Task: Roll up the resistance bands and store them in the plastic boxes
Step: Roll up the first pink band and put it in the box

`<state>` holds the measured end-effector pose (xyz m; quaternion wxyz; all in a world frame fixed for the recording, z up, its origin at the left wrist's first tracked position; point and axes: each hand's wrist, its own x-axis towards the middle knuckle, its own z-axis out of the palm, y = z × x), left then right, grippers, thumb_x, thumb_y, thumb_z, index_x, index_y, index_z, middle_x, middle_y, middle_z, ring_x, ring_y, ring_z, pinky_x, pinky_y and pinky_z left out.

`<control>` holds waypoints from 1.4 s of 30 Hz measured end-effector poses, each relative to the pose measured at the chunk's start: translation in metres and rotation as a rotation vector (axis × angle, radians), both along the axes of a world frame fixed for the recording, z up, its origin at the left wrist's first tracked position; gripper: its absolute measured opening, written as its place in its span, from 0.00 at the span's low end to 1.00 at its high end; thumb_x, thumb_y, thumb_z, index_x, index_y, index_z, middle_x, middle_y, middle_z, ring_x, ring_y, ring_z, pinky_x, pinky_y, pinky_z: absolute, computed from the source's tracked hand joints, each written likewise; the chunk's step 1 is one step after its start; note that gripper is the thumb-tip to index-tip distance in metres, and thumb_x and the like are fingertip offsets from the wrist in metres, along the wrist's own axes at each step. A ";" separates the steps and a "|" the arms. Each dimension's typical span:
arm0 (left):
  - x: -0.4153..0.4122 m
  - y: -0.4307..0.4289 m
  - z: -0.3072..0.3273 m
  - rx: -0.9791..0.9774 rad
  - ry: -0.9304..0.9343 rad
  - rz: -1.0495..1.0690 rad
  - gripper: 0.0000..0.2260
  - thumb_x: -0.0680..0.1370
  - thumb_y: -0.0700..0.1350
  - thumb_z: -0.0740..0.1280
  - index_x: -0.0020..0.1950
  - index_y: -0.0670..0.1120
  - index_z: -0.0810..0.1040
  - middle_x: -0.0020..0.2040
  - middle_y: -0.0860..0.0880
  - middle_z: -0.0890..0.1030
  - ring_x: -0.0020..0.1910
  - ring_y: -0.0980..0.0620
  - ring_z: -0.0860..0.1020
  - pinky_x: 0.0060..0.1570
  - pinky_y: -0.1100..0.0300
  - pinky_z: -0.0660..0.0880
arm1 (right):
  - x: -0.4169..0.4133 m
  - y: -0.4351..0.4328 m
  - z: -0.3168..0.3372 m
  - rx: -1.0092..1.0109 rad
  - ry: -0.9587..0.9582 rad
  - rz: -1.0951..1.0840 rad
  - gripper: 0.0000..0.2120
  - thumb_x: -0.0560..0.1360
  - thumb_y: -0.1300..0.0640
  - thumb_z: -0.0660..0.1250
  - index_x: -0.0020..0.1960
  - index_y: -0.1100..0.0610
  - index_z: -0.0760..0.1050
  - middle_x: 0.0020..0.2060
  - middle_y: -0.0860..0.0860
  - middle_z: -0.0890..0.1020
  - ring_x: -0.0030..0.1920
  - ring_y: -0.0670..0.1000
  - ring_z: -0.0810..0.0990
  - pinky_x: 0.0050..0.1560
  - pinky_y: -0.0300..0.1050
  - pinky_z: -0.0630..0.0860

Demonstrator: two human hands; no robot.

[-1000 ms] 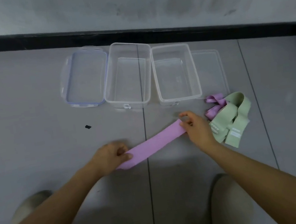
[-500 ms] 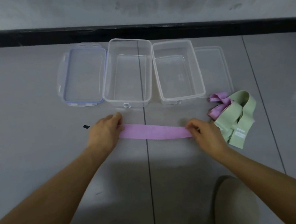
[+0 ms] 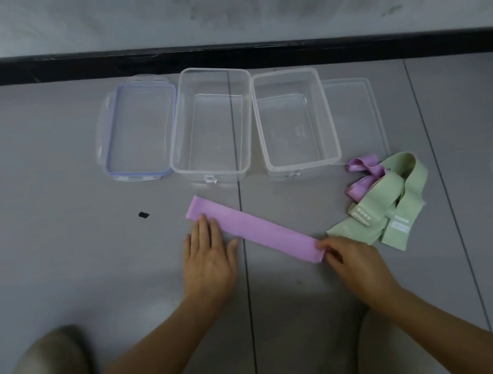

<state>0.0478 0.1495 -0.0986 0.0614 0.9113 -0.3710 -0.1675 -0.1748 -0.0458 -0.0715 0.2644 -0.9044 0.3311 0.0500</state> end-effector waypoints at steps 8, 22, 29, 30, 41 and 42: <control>0.029 -0.044 -0.005 0.003 -0.053 -0.480 0.33 0.81 0.65 0.41 0.80 0.47 0.53 0.80 0.44 0.52 0.79 0.47 0.50 0.76 0.44 0.52 | -0.027 0.047 -0.010 -0.095 0.061 0.451 0.08 0.74 0.45 0.62 0.47 0.45 0.79 0.43 0.46 0.75 0.43 0.49 0.75 0.34 0.41 0.73; -0.007 -0.041 0.002 -0.199 -0.069 -0.551 0.23 0.77 0.49 0.66 0.72 0.49 0.71 0.73 0.40 0.69 0.70 0.39 0.68 0.69 0.46 0.66 | 0.003 0.096 -0.021 -0.025 -0.093 0.522 0.07 0.75 0.49 0.66 0.49 0.49 0.80 0.46 0.47 0.80 0.45 0.49 0.75 0.43 0.43 0.76; -0.078 0.040 0.013 -0.284 0.278 -0.451 0.06 0.79 0.54 0.64 0.52 0.54 0.77 0.46 0.54 0.79 0.44 0.52 0.77 0.42 0.60 0.71 | 0.000 0.095 -0.016 0.158 -0.053 0.322 0.12 0.78 0.45 0.62 0.53 0.50 0.77 0.48 0.49 0.81 0.48 0.50 0.75 0.47 0.46 0.75; -0.082 0.047 0.013 -0.284 0.293 -0.423 0.06 0.80 0.55 0.63 0.52 0.55 0.78 0.45 0.55 0.78 0.43 0.53 0.76 0.41 0.60 0.71 | -0.001 0.097 -0.016 0.162 -0.038 0.320 0.10 0.77 0.46 0.63 0.51 0.51 0.76 0.47 0.49 0.81 0.48 0.50 0.74 0.46 0.47 0.75; -0.090 0.058 0.018 -0.267 0.200 -0.500 0.03 0.75 0.50 0.68 0.46 0.52 0.80 0.46 0.52 0.77 0.43 0.51 0.74 0.41 0.56 0.74 | -0.007 0.108 -0.017 0.058 0.072 0.403 0.09 0.78 0.47 0.64 0.54 0.48 0.79 0.49 0.46 0.79 0.52 0.50 0.74 0.48 0.43 0.74; -0.091 0.058 0.019 -0.266 0.207 -0.480 0.03 0.75 0.50 0.68 0.46 0.52 0.80 0.45 0.52 0.77 0.43 0.50 0.74 0.40 0.56 0.74 | -0.006 0.109 -0.014 0.069 0.070 0.380 0.10 0.78 0.47 0.63 0.55 0.48 0.79 0.50 0.47 0.79 0.53 0.50 0.74 0.50 0.43 0.73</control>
